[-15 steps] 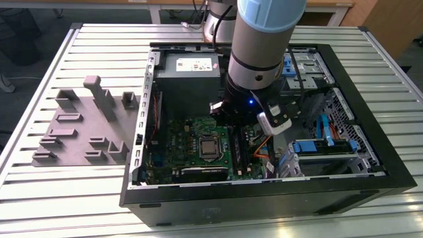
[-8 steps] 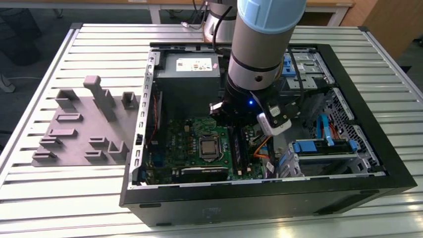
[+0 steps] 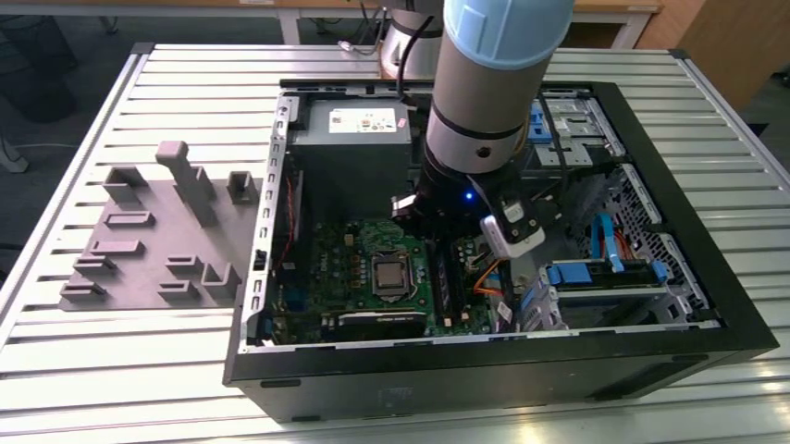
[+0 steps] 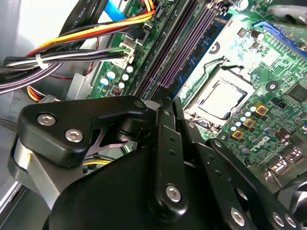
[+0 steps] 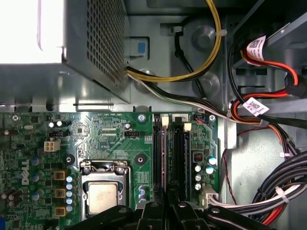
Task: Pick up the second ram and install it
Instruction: 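Insert the second ram into the second slot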
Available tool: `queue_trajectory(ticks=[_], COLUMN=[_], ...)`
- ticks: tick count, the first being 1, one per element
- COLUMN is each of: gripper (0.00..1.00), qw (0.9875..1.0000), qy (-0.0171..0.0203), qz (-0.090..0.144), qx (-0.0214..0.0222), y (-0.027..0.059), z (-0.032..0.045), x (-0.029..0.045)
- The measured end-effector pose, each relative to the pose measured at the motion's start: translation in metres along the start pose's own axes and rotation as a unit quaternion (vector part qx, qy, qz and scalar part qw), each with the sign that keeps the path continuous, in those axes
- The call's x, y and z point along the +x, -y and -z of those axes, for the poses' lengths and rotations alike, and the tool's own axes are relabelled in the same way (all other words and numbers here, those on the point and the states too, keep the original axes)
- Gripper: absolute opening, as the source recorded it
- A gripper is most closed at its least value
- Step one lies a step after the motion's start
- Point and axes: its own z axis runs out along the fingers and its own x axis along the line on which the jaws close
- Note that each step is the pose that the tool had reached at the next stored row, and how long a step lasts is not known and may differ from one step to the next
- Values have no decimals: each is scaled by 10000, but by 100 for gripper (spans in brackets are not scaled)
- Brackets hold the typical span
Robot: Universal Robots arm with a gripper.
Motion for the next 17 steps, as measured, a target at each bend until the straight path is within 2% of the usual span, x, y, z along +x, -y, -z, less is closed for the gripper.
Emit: queue_trajectory(ticks=[17], gripper=[14], qw=[10000], qy=[1], qz=[-47], qx=[0], y=[29], z=[-49], x=[-2])
